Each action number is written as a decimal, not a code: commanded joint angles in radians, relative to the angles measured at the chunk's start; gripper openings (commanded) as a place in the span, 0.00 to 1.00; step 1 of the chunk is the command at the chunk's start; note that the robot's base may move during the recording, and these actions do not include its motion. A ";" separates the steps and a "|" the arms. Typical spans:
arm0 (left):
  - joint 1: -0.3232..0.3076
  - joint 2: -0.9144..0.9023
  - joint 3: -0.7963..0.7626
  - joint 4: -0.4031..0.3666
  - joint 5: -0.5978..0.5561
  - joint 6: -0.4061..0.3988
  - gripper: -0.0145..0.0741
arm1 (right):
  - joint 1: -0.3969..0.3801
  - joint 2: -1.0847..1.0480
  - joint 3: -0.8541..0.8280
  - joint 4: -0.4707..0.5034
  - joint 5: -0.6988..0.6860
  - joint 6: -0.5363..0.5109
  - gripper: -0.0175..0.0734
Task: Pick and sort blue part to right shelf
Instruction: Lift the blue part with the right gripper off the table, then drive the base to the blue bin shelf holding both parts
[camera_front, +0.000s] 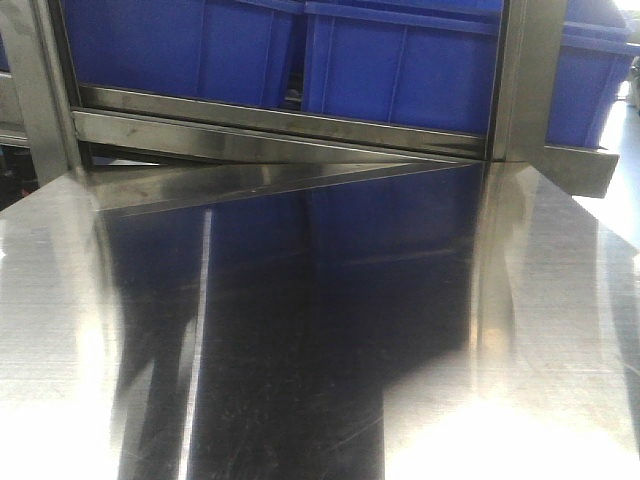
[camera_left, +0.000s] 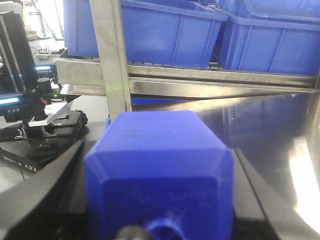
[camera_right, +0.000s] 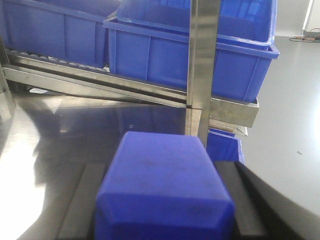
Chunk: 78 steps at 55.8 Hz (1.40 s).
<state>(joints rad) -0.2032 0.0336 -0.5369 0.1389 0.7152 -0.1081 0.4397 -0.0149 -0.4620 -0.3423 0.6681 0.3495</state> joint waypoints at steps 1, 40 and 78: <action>-0.001 0.015 -0.024 0.006 -0.093 -0.011 0.54 | -0.001 -0.007 -0.024 -0.034 -0.082 -0.011 0.41; -0.001 0.015 -0.024 0.006 -0.093 -0.011 0.54 | -0.001 -0.007 -0.024 -0.034 -0.082 -0.011 0.41; -0.001 0.033 -0.024 0.007 -0.097 -0.011 0.54 | -0.001 -0.006 -0.024 -0.035 -0.083 -0.011 0.41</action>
<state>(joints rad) -0.2032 0.0420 -0.5353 0.1394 0.7100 -0.1104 0.4397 -0.0149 -0.4596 -0.3496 0.6747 0.3495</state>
